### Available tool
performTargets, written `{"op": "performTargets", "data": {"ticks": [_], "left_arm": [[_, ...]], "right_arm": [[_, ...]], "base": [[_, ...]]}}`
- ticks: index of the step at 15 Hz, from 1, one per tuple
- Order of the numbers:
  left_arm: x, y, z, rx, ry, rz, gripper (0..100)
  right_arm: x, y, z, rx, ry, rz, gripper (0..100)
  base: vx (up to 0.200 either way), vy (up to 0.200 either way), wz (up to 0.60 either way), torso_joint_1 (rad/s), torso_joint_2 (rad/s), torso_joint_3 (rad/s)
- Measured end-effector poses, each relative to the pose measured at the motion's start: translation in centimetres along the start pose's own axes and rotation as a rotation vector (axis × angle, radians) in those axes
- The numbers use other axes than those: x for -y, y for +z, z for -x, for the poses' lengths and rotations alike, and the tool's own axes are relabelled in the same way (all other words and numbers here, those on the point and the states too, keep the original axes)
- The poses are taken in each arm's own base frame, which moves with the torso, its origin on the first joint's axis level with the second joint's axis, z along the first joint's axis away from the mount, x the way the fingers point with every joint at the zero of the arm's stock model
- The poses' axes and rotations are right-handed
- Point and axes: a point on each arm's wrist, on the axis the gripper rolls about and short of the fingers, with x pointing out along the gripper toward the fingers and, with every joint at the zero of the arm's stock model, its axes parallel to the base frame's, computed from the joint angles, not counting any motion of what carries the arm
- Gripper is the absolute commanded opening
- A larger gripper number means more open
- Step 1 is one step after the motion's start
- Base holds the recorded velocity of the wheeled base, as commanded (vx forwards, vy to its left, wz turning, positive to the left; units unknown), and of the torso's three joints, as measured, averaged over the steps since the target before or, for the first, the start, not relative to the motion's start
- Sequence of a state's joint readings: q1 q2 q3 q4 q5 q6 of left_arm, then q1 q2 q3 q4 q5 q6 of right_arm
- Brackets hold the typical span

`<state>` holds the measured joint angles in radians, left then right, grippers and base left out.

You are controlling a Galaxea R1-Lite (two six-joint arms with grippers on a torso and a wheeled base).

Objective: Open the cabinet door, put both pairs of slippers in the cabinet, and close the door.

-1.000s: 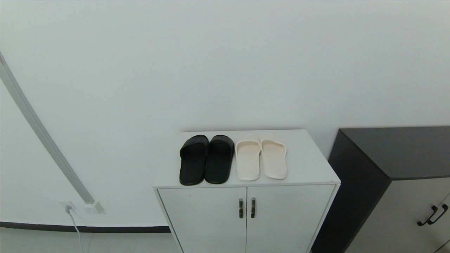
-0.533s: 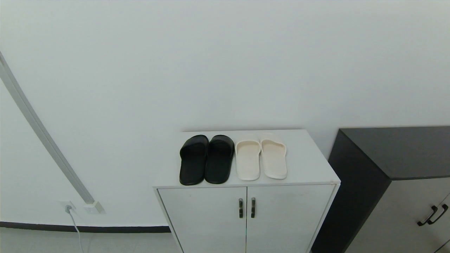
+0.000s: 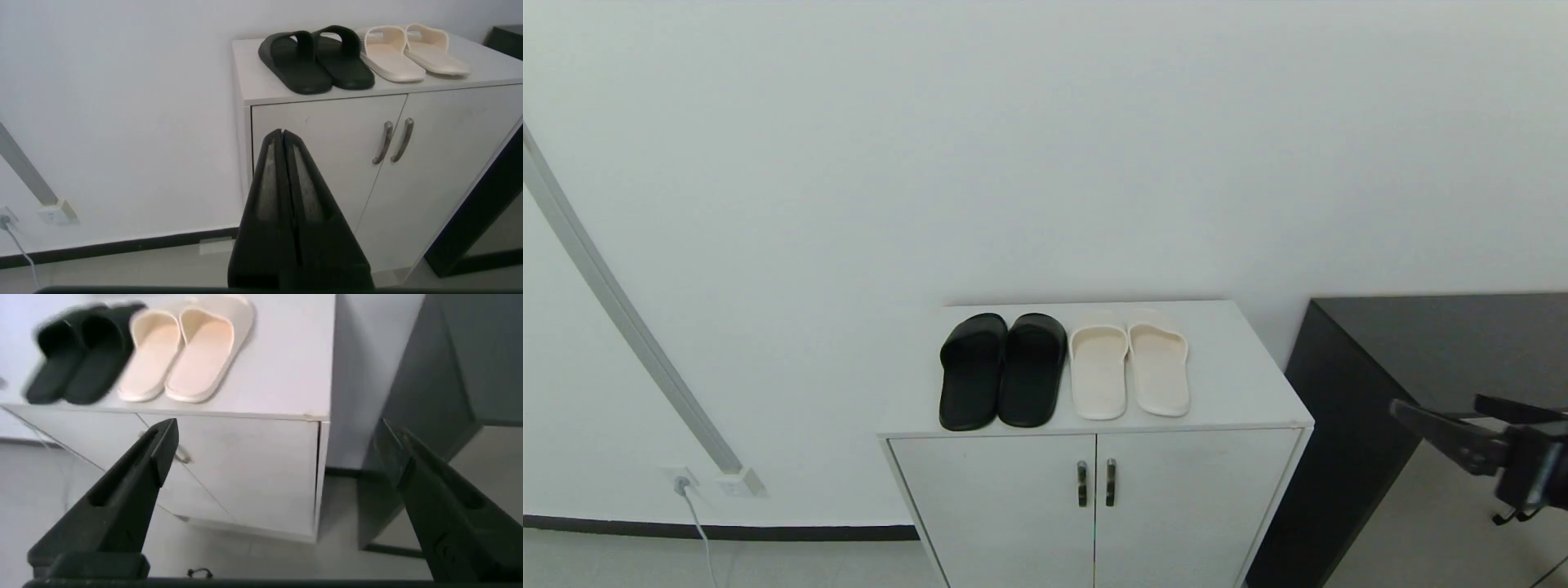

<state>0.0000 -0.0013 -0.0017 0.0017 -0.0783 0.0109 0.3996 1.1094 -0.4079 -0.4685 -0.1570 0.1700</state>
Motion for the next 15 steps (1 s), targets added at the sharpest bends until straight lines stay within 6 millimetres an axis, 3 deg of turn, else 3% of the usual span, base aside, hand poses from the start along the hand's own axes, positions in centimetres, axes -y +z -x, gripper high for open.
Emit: {"op": "performTargets", "data": {"ticks": [8,15], "left_arm": [[0.0,0.0,0.0,0.0,0.0,0.0,0],[0.0,0.0,0.0,0.0,0.0,0.0,0]], "right_arm": [[-9.0,3.4,-8.3,0.017,-0.027,-0.017,100],[-14.3,1.0,-15.2,-0.004,-0.079,-0.01,100]], "base": [[0.0,0.0,0.0,0.0,0.0,0.0],[0.0,0.0,0.0,0.0,0.0,0.0]]}}
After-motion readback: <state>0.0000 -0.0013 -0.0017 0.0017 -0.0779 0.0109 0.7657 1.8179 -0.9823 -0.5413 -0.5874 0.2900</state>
